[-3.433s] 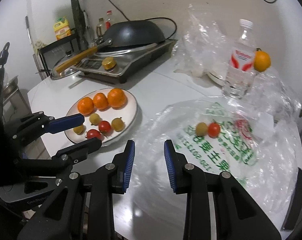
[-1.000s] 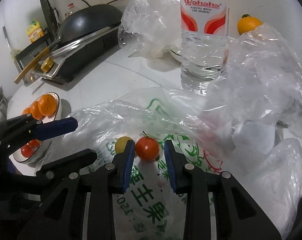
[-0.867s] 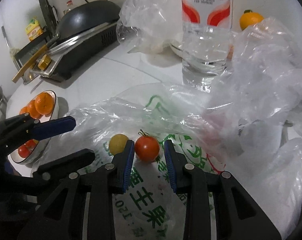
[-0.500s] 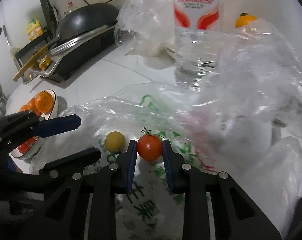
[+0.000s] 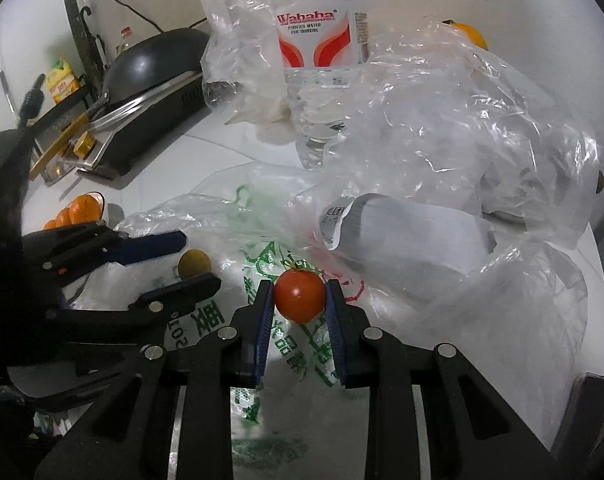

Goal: Organize fruits
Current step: 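Close the left tool on the yellow fruit while the right tool grasps the cherry tomato, then carry the yellow fruit and cherry tomato over the white plate with both tools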

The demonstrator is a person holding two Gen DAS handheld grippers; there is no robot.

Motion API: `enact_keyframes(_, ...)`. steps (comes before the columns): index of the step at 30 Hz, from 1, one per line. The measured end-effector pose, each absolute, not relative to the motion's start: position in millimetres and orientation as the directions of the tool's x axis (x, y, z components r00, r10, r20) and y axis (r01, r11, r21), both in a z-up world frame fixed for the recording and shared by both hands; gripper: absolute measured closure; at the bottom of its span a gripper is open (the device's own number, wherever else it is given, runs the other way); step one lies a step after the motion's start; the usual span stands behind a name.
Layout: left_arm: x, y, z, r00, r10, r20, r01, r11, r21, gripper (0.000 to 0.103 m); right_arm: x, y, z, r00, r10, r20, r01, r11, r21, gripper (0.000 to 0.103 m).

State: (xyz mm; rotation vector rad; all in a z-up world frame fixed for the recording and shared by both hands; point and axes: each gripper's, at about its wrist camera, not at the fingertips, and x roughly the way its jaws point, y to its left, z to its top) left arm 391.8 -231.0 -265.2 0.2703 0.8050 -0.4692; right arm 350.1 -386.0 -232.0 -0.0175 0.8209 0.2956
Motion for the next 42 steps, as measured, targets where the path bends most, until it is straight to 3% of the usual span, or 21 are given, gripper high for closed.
enact_keyframes(3, 389, -233, -265, 0.603, -0.304, -0.738, 0.509, 0.858, 0.062, 0.077, 348, -385, -231, 0.647, 0.252, -0.719, -0.269, 0.959, 0.093, 0.076)
enact_keyframes(42, 279, -177, -194, 0.691, -0.419, -0.589, 0.550, 0.833, 0.052, 0.077, 255, -331, -179, 0.729, 0.193, -0.657, -0.258, 0.966, -0.003, 0.076)
